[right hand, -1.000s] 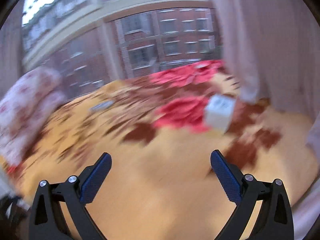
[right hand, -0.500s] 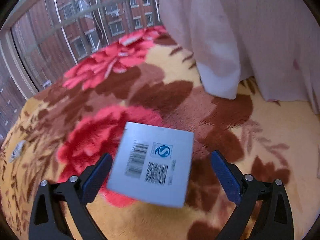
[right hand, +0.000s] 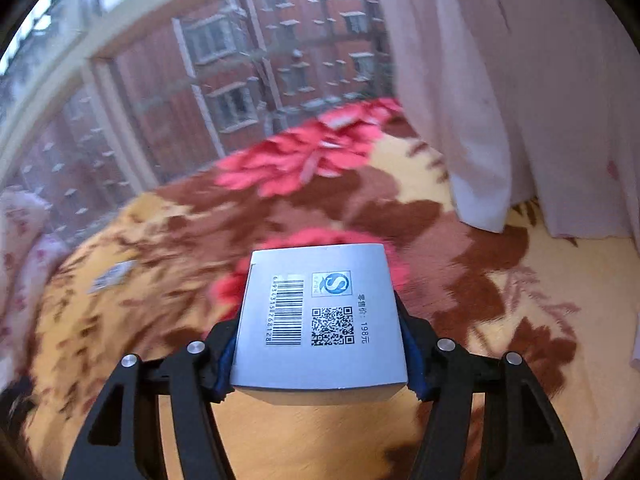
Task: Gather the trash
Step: 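Grasp the clear plastic wrapper with the left tool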
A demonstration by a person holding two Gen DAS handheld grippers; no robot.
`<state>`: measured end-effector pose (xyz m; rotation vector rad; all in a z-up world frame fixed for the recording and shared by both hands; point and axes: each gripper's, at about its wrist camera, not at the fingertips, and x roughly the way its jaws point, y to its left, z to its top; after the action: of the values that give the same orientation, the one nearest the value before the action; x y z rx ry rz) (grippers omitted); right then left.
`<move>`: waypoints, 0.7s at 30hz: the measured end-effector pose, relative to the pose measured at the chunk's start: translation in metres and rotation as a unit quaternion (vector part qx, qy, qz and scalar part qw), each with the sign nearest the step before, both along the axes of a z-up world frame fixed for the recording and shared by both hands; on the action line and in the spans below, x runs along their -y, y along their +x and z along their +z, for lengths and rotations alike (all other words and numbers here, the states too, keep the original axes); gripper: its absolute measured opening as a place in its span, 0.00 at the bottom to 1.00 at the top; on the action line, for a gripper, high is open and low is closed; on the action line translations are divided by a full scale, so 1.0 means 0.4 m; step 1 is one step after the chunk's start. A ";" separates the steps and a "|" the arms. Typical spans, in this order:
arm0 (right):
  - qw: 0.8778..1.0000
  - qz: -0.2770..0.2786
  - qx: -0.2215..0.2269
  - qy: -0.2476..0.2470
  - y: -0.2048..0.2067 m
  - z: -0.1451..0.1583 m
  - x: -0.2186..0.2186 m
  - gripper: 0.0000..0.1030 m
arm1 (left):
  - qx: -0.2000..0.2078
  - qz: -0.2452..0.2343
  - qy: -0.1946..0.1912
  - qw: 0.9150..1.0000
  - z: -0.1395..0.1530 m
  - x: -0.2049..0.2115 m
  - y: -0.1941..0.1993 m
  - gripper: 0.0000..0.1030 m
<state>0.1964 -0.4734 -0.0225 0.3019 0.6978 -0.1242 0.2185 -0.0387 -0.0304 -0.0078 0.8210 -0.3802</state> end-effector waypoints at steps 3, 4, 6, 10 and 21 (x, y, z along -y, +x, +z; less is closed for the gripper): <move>0.999 0.037 0.019 0.006 -0.047 0.023 -0.052 0.61 | 0.003 -0.001 0.001 1.000 0.001 0.010 0.107 0.91; 0.999 0.046 0.023 0.006 -0.057 0.028 -0.068 0.61 | -0.007 0.001 -0.008 1.000 -0.003 0.011 0.164 0.91; 0.997 0.065 0.030 0.004 -0.080 0.037 -0.102 0.61 | -0.026 0.010 -0.022 0.999 -0.011 0.010 0.238 0.91; 0.995 0.096 0.041 0.004 -0.111 0.047 -0.151 0.61 | -0.079 0.046 -0.076 0.993 -0.043 -0.003 0.397 0.91; 0.989 0.139 0.048 -0.006 -0.144 0.062 -0.207 0.61 | -0.140 0.123 -0.195 0.963 -0.130 -0.030 0.578 0.80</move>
<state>0.1389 -0.3905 0.0023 0.1951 0.6373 0.1501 0.4497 -0.0268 -0.0825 -0.5383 0.9988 -0.3033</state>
